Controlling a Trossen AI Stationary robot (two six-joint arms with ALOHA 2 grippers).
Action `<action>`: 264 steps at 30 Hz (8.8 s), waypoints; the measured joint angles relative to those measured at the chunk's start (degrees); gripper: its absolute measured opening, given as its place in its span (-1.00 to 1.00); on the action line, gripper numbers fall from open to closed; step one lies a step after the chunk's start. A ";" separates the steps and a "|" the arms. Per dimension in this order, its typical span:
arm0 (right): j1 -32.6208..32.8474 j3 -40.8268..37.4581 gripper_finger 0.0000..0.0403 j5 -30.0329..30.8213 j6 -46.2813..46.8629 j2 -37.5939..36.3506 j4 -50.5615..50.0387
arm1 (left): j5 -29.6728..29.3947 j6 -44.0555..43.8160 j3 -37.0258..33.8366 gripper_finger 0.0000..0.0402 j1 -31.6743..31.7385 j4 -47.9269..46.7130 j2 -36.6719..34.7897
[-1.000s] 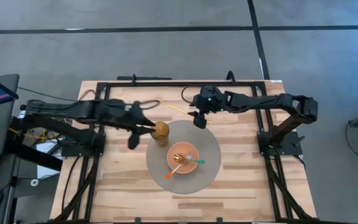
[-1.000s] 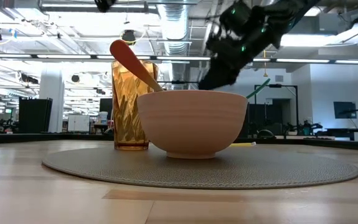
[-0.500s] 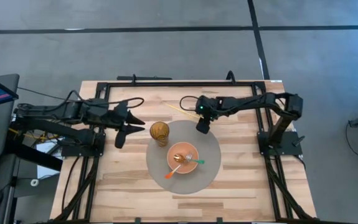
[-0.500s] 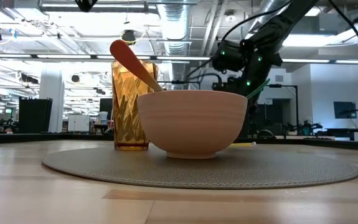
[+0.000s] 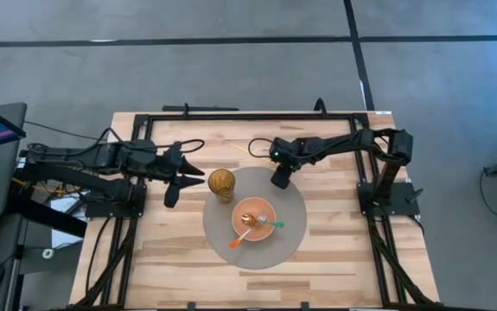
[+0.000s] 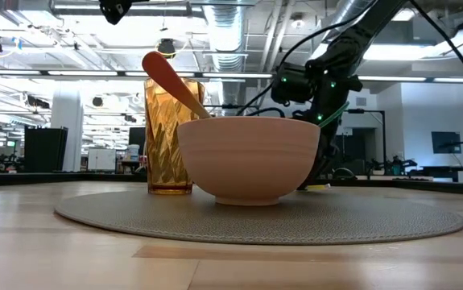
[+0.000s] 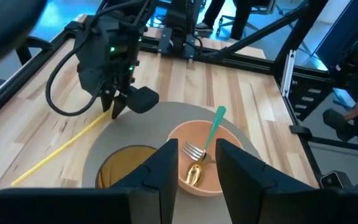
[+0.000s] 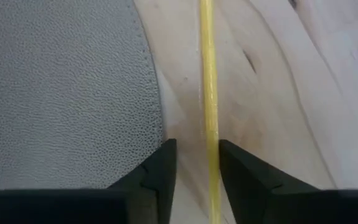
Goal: Pick & Place Utensil
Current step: Put the yellow drinking straw into the brown cup, then return to Home Position
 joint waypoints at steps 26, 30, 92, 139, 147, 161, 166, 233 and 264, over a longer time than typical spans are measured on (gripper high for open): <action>9.25 -0.45 -0.99 18.42 -6.56 -17.36 -1.36 | 0.00 0.00 0.04 -0.46 0.02 1.60 0.03; 13.21 -0.43 -0.99 33.18 -19.66 -21.74 -0.66 | 0.00 0.02 0.04 -0.46 0.02 2.15 0.03; 27.97 11.46 -1.00 49.41 -146.35 -18.11 33.32 | 0.02 4.54 0.11 -0.46 0.00 4.45 -8.98; 27.69 11.46 -0.75 42.22 -142.33 0.45 54.56 | 0.02 4.37 0.11 -0.46 0.00 5.14 -8.98; 27.70 11.45 -0.76 43.72 -142.17 0.45 54.51 | 0.02 4.37 0.11 -0.46 0.02 5.51 -8.98; 28.07 11.44 -0.57 45.13 -137.14 0.45 54.67 | 0.01 4.37 0.11 -0.46 0.01 6.24 -8.98; 28.07 11.44 -0.56 51.64 -131.44 0.45 57.30 | 0.02 4.37 0.11 -0.46 0.00 6.32 -8.98; 11.48 -42.51 -0.57 -7.62 -11.80 -87.98 35.31 | -9.02 12.30 -30.13 -0.46 -0.02 19.77 -45.02; 11.37 -52.56 -0.57 -7.47 -9.71 -98.00 36.87 | -9.23 10.73 -38.16 -0.46 -0.02 20.92 -49.96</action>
